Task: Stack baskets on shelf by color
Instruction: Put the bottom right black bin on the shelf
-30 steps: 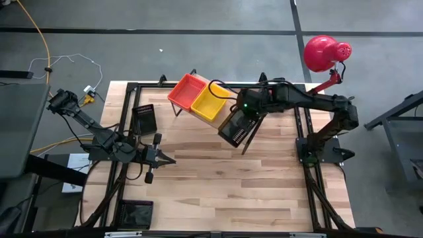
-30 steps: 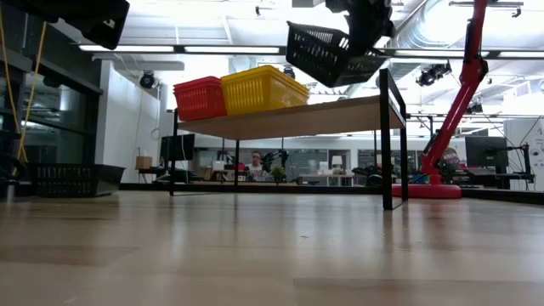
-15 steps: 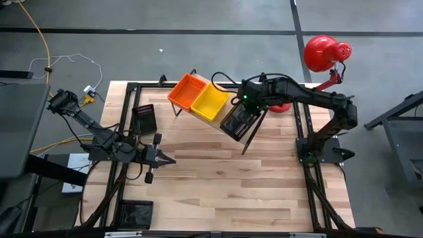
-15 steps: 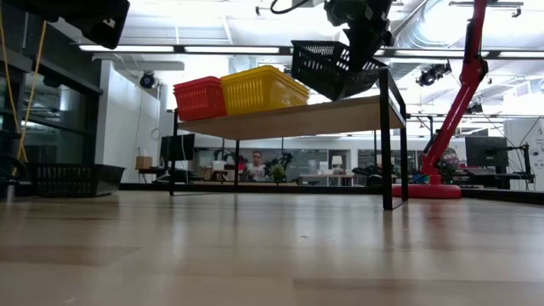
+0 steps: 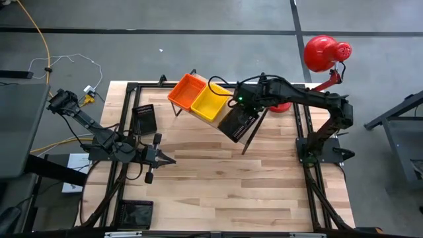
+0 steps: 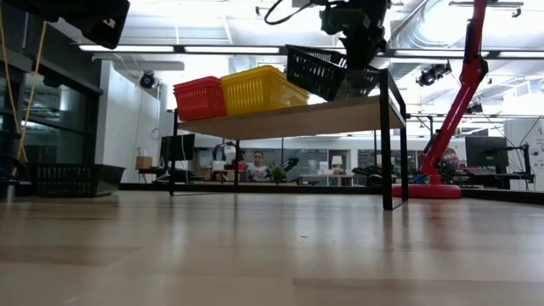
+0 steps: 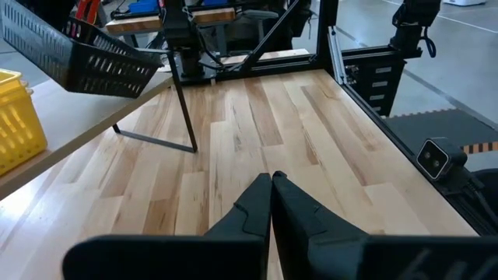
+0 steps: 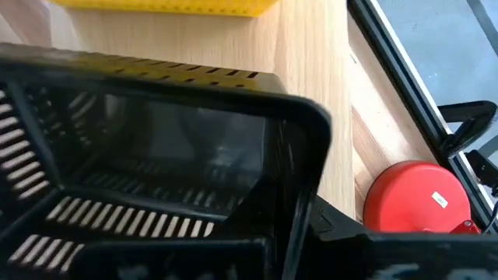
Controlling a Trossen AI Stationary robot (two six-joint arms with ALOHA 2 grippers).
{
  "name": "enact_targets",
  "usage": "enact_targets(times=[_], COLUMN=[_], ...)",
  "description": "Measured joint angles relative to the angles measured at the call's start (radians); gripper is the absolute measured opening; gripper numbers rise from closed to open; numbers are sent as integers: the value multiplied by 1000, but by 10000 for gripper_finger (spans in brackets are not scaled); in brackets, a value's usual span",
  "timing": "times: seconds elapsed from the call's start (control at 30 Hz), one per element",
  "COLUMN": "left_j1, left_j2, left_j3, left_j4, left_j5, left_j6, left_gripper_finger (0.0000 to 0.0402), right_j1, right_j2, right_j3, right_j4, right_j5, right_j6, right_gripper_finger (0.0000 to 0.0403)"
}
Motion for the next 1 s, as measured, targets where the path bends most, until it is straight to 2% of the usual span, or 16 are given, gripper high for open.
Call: enact_targets(times=[0.37, 0.77, 1.0], left_j1=[0, 0, 0], left_j2=[0, 0, 0], left_j3=[0, 0, 0], left_j4=[0, 0, 0], left_j5=[0, 0, 0], left_j6=[0, 0, 0], left_gripper_finger=[0, 0, 0], right_j1=[0, 0, 33], right_j2=[8, 8, -49], right_j3=[0, 0, 0], right_j4=[-21, -10, -36], right_j5=[12, 90, 97], right_j6=[2, -14, -64], right_gripper_finger=[8, 120, 139])
